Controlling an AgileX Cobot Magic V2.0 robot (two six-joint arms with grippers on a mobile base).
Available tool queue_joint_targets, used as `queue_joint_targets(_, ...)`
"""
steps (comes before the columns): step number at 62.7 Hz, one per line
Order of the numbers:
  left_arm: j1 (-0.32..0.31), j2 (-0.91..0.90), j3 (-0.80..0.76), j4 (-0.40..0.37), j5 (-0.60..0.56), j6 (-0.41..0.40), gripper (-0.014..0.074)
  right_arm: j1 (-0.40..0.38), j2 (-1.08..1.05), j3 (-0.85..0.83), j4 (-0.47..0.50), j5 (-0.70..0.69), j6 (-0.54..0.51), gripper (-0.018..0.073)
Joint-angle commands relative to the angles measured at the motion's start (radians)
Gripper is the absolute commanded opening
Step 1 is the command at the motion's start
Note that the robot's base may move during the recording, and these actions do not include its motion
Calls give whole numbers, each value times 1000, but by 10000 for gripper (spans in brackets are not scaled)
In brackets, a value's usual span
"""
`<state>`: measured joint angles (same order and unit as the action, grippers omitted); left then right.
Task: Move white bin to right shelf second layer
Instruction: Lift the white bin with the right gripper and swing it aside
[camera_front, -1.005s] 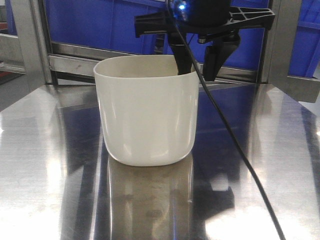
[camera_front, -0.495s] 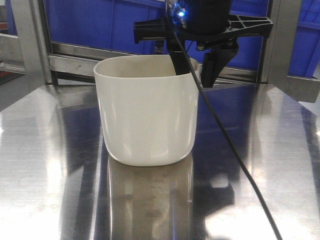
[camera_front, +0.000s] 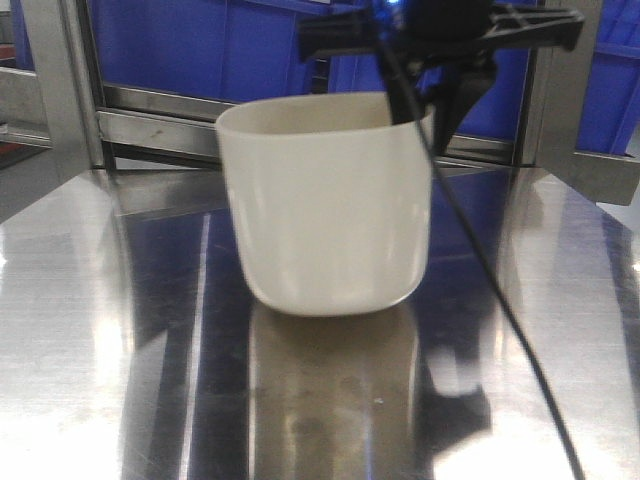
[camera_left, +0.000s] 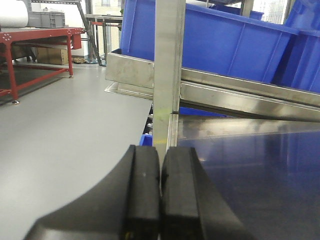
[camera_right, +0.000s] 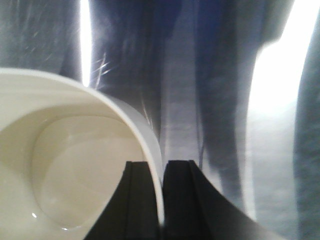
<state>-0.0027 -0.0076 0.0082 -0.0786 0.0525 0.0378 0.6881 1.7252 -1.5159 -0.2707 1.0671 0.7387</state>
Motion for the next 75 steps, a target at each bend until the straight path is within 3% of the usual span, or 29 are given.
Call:
queue_joint_targets(1,1,-16,27,-7,-81,-4,85,-40,-95,-19,-10,-28,-132,49)
queue_joint_targets(9,1,-16,27,-7,-81,-4,85,-114,-154,35,48,-67,-300,49)
queue_joint_targets(30,1,-16,27,-7,-81,-4,85,-419,-401,361,271,-300,-569,49)
queue_joint_targets(41,1,-16,27,-7,-81,-4,85,-558,-566,534,271,-387,-599,49)
queue_joint_targets(49,1,-16,27,-7,-81,-4,85,-601,-676,614,271,-398,-599,49)
queue_joint_targets(59,1,-16,27,-7,-81,-4,85,-627,-805,704,339,-428,-602,49)
queue_joint_targets(75,1,-16,27,-7,-81,-4,85,-630,-1017,832,335,-479,-620,49)
